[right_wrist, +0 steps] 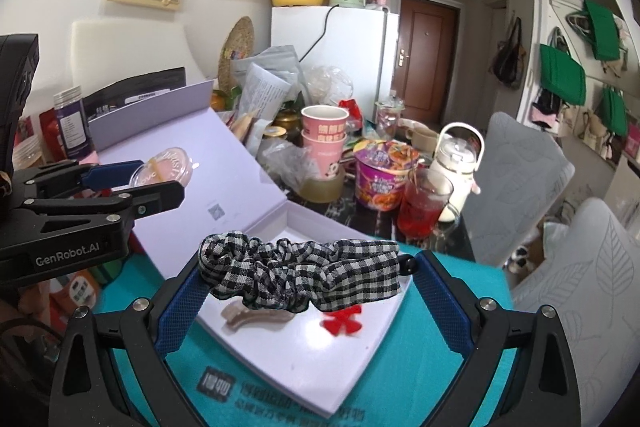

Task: Organize rigid objects
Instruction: 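Lower the compact into the box with the left gripper while the right lowers the scrunchie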

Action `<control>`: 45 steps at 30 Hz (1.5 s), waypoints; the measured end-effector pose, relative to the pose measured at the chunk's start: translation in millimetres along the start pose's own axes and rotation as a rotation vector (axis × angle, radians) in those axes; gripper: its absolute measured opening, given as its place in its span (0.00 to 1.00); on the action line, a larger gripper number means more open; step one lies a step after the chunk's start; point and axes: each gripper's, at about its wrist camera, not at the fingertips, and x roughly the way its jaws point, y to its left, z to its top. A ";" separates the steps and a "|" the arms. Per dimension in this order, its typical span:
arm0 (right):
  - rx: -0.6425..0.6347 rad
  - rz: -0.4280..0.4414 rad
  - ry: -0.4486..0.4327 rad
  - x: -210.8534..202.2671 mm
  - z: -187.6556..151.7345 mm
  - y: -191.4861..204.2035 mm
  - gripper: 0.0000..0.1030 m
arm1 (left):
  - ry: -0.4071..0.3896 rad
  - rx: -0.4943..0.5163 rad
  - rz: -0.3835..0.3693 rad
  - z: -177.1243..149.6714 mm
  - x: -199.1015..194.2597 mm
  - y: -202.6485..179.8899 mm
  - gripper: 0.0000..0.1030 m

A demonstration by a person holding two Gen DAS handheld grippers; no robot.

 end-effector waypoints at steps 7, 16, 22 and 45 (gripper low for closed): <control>0.016 -0.015 -0.008 24.8 17.1 -14.4 0.97 | 0.000 -0.008 -0.012 20.9 26.2 -4.6 0.52; -0.011 -0.053 0.003 51.8 23.7 -29.7 0.97 | 0.032 -0.014 -0.009 23.4 64.6 -2.4 0.52; 0.014 -0.050 0.035 71.6 19.1 -40.0 0.97 | 0.069 0.000 -0.001 18.3 81.7 -5.3 0.52; 0.083 -0.042 0.177 117.5 -7.0 -65.8 0.97 | 0.261 0.062 -0.006 -15.1 151.4 -21.6 0.52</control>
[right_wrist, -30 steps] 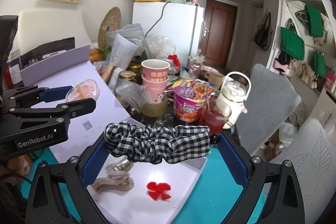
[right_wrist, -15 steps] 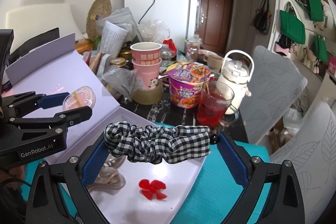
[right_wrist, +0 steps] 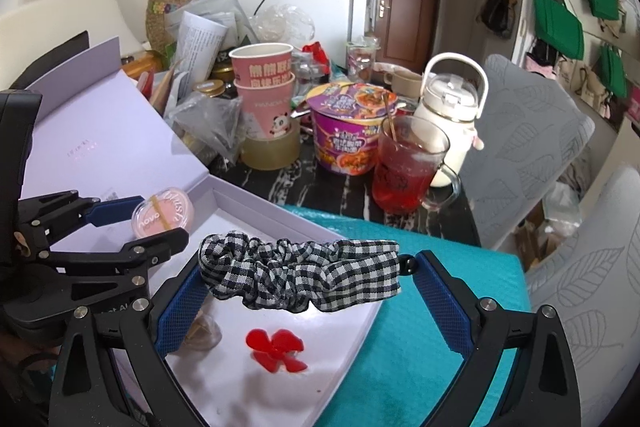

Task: Organize rigid objects
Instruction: 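Lower the compact into the box with the left gripper while the right lowers the scrunchie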

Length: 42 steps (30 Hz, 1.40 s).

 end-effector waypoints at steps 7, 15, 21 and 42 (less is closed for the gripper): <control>-0.005 0.006 0.044 14.8 -4.6 1.7 0.97 | 0.044 0.032 0.019 -4.7 15.6 -5.7 0.52; -0.013 0.011 0.114 31.3 -11.0 3.4 0.97 | 0.106 0.036 0.032 -8.1 31.2 -3.8 0.52; 0.013 0.034 0.146 37.9 -11.5 1.8 0.97 | 0.138 0.029 0.033 -8.8 37.2 -2.9 0.52; 0.073 0.029 0.162 34.0 -7.9 -7.7 0.98 | 0.156 -0.035 0.036 -3.9 21.9 5.4 0.71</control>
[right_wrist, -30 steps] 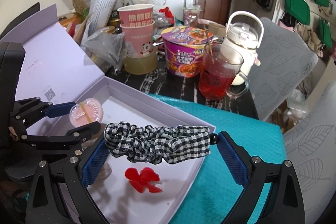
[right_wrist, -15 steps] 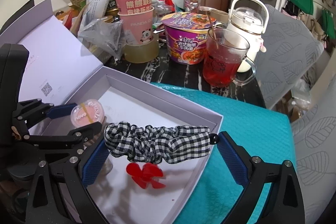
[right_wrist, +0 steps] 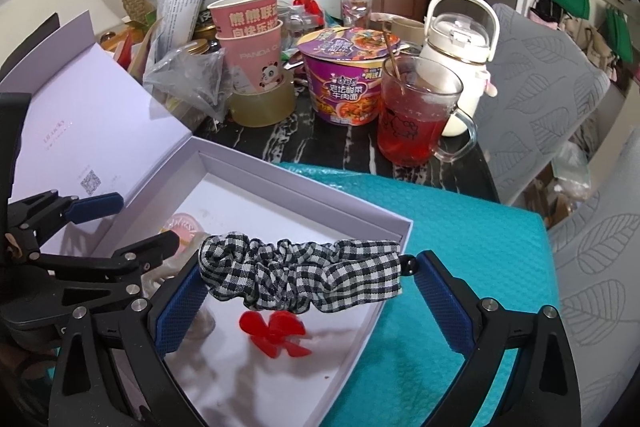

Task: Organize rigid objects
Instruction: 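Lower the compact into the box with the left gripper while the right lowers the scrunchie, then open the left gripper releasing the compact while the right releases the scrunchie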

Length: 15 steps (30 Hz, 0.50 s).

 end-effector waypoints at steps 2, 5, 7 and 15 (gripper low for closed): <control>0.005 0.013 0.009 1.4 -0.1 -0.6 0.98 | -0.006 -0.002 -0.001 0.6 -2.5 1.2 0.71; 0.011 0.027 0.013 1.0 -0.2 -0.6 0.99 | -0.015 -0.006 -0.007 1.1 -7.3 2.8 0.71; 0.010 0.035 0.005 -1.1 0.4 -0.3 1.00 | -0.021 -0.007 -0.007 1.6 -9.7 3.5 0.71; 0.019 0.046 -0.007 -6.4 2.0 -0.5 1.00 | -0.040 -0.010 -0.004 1.6 -18.1 5.1 0.71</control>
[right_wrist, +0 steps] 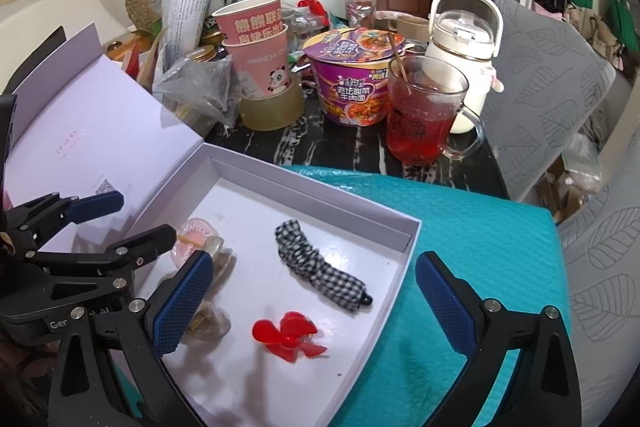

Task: Organize rigid objects
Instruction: 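Open the left gripper releasing the compact while the right releases the scrunchie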

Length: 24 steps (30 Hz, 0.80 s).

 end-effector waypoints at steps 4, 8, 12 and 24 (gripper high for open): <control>0.008 -0.005 -0.006 -5.7 0.9 -1.1 1.00 | -0.011 0.000 0.004 -0.5 -6.2 -1.1 0.71; 0.003 -0.018 -0.032 -20.3 3.3 0.6 1.00 | -0.037 0.013 0.008 0.2 -19.4 -5.1 0.71; -0.020 -0.014 -0.089 -48.3 5.2 5.6 1.00 | -0.073 -0.008 -0.010 0.1 -39.9 -5.8 0.71; -0.044 -0.058 -0.190 -134.4 -8.5 9.0 1.00 | -0.175 0.031 -0.013 -14.2 -118.3 -31.7 0.71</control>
